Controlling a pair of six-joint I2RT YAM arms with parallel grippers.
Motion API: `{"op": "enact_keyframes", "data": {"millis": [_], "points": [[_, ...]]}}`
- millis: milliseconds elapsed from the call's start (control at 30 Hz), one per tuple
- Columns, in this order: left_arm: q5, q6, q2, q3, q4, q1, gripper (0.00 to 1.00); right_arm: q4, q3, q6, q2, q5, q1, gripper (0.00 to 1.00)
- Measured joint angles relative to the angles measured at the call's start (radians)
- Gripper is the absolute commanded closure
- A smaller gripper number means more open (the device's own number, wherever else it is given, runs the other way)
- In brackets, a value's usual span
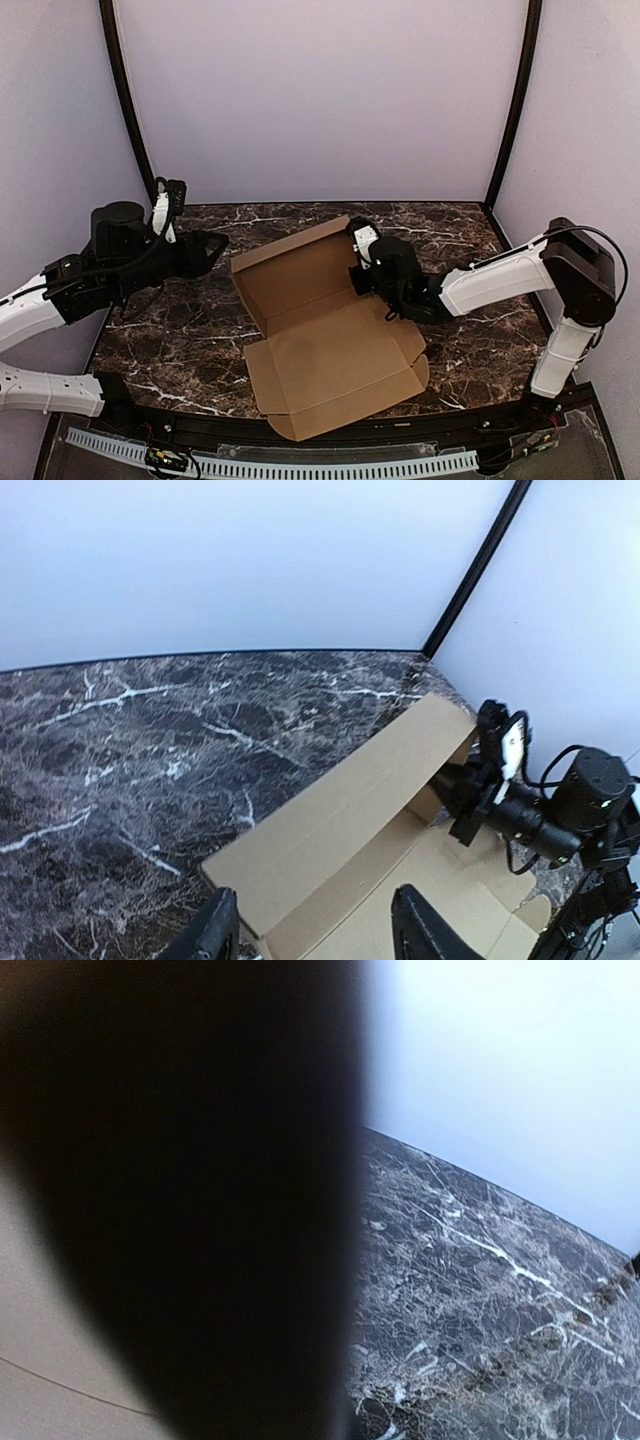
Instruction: Fold the paper box
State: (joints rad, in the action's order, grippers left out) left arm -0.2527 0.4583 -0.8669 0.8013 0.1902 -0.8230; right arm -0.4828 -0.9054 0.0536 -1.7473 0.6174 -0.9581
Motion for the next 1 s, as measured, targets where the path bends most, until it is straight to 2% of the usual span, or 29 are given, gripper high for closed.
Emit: {"op": "enact_keyframes", "data": {"millis": [100, 233, 533, 833, 1000], "points": [[0.032, -0.054, -0.002, 0.096, 0.031, 0.000, 0.49, -0.115, 0.040, -0.079, 0.000, -0.071, 0.004, 1.00], [0.047, -0.120, -0.050, 0.187, 0.051, 0.000, 0.50, -0.351, 0.142, -0.193, -0.005, -0.202, 0.003, 1.00], [0.138, -0.195, -0.328, 0.316, 0.024, 0.002, 0.59, -0.663, 0.171, -0.265, -0.125, -0.380, 0.010, 1.00], [0.309, -0.186, -0.564, 0.446, -0.048, 0.010, 0.84, -0.720, 0.140, -0.253, -0.192, -0.404, 0.013, 1.00], [0.381, -0.173, -0.659, 0.488, -0.088, 0.011, 0.92, -0.719, 0.123, -0.229, -0.217, -0.404, 0.019, 1.00]]}}
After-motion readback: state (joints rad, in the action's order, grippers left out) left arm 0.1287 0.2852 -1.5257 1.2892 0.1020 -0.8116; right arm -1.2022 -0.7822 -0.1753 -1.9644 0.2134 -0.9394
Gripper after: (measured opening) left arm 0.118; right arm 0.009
